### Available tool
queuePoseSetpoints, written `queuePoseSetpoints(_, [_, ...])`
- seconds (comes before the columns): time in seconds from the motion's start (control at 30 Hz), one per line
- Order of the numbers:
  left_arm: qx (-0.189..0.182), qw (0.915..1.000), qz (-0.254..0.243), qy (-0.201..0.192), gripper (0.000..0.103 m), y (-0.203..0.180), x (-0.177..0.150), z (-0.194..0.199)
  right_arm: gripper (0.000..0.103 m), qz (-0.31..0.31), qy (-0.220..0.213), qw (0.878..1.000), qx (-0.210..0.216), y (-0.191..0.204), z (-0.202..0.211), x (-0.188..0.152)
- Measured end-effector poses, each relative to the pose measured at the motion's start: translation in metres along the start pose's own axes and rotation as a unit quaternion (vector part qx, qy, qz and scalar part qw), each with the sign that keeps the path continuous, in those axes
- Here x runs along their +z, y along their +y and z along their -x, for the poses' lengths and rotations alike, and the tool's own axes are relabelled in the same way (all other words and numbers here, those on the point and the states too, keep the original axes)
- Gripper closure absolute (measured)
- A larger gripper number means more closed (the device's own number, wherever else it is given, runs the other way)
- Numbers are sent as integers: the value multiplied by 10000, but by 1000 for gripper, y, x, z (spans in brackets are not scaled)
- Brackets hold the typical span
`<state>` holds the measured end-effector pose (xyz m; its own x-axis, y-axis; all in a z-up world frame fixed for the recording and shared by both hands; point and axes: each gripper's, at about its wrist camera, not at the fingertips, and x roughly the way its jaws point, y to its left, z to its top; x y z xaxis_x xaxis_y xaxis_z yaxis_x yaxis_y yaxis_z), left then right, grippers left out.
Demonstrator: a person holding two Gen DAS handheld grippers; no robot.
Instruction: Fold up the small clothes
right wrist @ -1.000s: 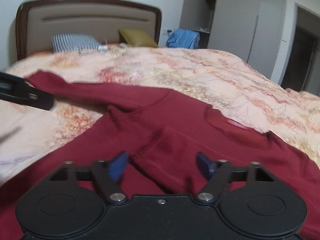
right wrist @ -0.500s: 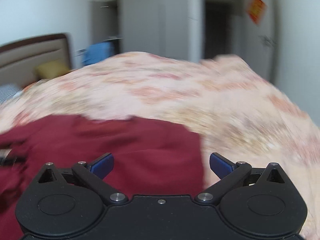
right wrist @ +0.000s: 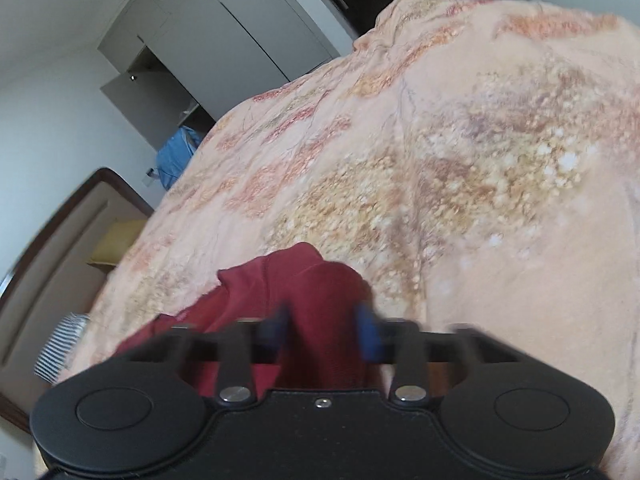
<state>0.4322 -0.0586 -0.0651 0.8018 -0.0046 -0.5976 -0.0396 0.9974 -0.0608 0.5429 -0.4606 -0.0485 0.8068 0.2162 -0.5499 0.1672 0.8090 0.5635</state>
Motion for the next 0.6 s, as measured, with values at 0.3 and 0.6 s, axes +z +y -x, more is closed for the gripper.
queuePoseSetpoints(0.3, [-6,10000,-12,-55,0,1,-2,2,97,2429,-751,9545,-1559,53,21,-21])
queuePoseSetpoints(0.6, [-34,10000,27,-83,0,2,-3,1,62,1583,-730,9782,-1128,21,45,-36])
